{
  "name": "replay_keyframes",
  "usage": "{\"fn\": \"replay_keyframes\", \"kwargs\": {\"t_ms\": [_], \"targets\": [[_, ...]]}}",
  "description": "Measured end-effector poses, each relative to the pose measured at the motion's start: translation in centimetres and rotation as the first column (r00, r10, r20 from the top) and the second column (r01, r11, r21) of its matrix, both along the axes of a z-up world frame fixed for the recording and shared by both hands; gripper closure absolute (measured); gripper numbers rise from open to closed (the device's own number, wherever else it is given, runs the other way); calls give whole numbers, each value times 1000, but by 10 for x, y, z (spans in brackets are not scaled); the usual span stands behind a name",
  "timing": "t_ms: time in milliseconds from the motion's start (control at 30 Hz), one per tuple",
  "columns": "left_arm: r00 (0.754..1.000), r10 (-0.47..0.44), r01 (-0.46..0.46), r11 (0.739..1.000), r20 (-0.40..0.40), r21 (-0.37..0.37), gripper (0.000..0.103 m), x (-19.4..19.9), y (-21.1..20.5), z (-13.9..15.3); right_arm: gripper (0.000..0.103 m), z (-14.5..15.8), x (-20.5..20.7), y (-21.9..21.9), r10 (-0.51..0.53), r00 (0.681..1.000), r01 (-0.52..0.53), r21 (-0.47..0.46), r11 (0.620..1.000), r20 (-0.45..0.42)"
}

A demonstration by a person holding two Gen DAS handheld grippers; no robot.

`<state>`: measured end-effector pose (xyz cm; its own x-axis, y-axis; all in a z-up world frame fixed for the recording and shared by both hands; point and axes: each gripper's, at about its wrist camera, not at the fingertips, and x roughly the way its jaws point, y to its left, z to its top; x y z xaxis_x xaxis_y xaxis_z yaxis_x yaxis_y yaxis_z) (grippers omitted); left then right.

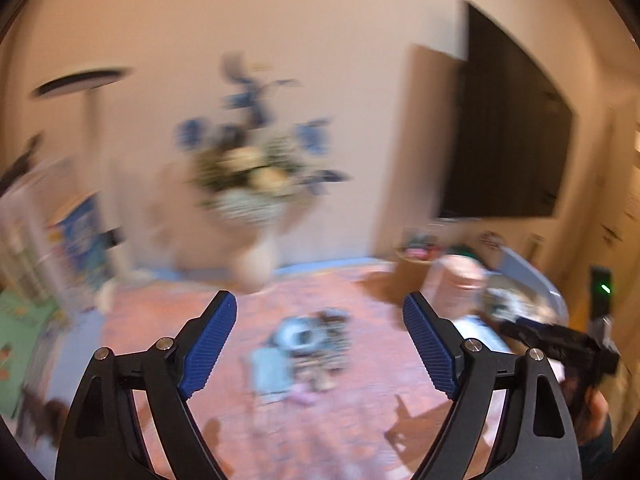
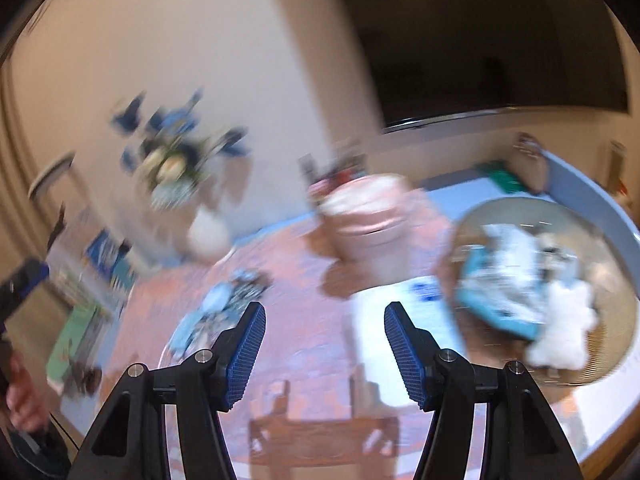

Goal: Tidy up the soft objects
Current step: 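Move both tools back over the desk toward the mask and bow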

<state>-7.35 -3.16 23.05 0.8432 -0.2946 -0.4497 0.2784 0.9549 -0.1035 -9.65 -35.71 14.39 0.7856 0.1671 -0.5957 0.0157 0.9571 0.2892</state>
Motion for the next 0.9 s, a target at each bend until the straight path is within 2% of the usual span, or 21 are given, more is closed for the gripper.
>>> {"fn": "replay_keyframes", "kwargs": {"t_ms": [67,200,300,400,500,633,700,800,900], "targets": [[998,61,-61,998,-17,-7,19,4,20,-11,42,-12,12,31,53,998,-53,-28,998,-24],[984,127,-129,992,-124,-15,19,25,51,-59,40,-48,40,76,120,989,-125,-58,990,-83],[969,167,-171,985,-183,-3,19,37,65,-103,40,-78,56,95,140,982,-153,-101,983,-128],[948,183,-192,981,-261,-9,19,49,75,-147,40,-108,67,107,157,973,-174,-92,980,-167],[929,178,-197,980,-325,-26,19,60,78,-180,40,-123,71,113,154,971,-176,-116,977,-182],[909,182,-203,979,-374,-17,19,65,75,-207,40,-133,74,114,155,967,-183,-128,975,-204],[890,179,-206,978,-419,-18,19,69,76,-217,40,-135,74,112,148,968,-176,-128,976,-203],[891,183,-219,975,-415,-40,19,68,81,-215,40,-138,78,109,157,962,-183,-99,978,-224],[868,175,-219,975,-466,-42,19,67,82,-209,40,-137,77,103,149,962,-169,-72,983,-230]]}}
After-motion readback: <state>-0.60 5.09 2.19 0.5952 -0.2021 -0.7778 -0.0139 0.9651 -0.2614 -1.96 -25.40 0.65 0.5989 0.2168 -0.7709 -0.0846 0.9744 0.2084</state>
